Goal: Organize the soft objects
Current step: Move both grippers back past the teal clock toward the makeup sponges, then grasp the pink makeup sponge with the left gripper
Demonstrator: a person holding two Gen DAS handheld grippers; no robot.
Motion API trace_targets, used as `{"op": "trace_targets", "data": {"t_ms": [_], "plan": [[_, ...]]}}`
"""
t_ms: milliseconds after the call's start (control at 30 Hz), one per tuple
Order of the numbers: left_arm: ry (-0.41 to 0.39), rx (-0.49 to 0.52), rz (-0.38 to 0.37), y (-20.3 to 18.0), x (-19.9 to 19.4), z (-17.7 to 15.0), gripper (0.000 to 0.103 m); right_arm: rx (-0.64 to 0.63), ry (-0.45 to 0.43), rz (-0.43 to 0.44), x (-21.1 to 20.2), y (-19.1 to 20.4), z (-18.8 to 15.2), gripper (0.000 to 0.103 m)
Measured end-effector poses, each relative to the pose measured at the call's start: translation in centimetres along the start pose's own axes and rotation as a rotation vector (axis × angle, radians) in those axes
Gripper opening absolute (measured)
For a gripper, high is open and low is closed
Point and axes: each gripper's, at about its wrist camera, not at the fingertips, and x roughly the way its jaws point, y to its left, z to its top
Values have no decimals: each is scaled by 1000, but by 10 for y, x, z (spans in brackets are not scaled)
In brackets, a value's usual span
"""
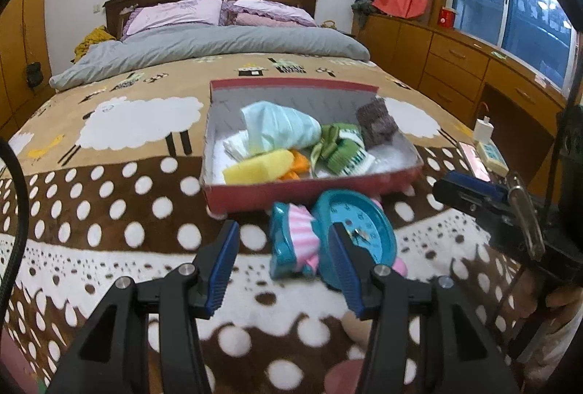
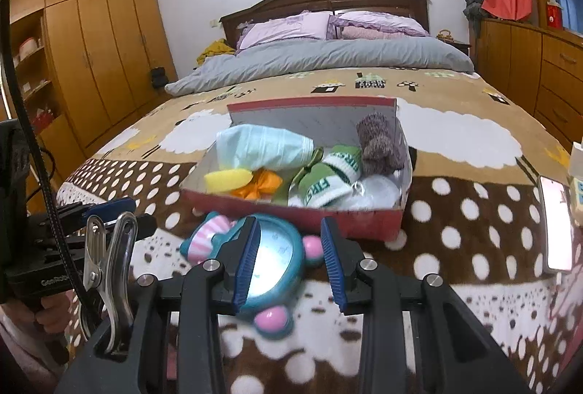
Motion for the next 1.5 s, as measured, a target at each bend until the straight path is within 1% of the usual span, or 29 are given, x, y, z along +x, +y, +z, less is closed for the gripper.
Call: {"op": "trace_targets", "data": {"t_ms": [267,433,733,1100,1267,1367,1500], "plan": [[38,-11,-42,-2,-11,-22,53,7,19,1,-13,4,-20,36],[73,-28,-88,-2,-18,-38,53,9,30,3,-17,8,-30,36],[130,-7,-148,-11,-22,-60,53,22,51,0,-20,9,-44,36],[185,66,-189,-29,-15,-80,54,33,59,-5,-21,7,-50,36],[211,81,-203,-36,-8,-87,54,35,59,-4,-21,7,-50,36],[210,91,-179,-38,-4,-89,53,38,61,-3,-21,7,-52,36],[206,81,-178,-37,-1,-90,53,37,58,-3,-20,6,-52,36]]}}
